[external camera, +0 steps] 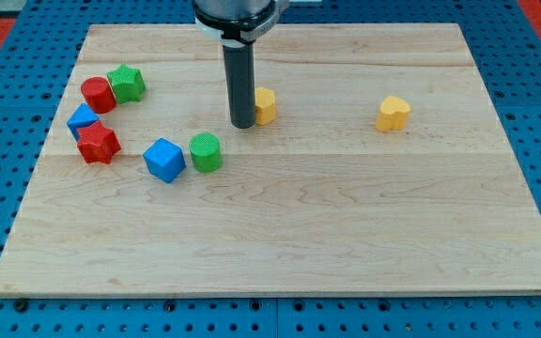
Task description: Move the hexagon into the yellow heart
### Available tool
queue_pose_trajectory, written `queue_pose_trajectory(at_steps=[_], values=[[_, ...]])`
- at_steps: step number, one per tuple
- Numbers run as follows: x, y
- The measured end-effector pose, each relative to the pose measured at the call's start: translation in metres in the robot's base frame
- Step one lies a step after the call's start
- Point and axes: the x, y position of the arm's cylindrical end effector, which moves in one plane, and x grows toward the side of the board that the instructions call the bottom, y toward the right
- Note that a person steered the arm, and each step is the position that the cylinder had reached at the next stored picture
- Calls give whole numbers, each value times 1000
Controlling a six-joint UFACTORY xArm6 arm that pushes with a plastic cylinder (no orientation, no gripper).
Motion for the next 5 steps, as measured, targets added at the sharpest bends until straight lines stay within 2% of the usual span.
queue_pose_trajectory(at_steps=[1, 2, 3, 4, 5], values=[[-18, 19], [-19, -35], [-49, 30], [-66, 124], [-47, 146]])
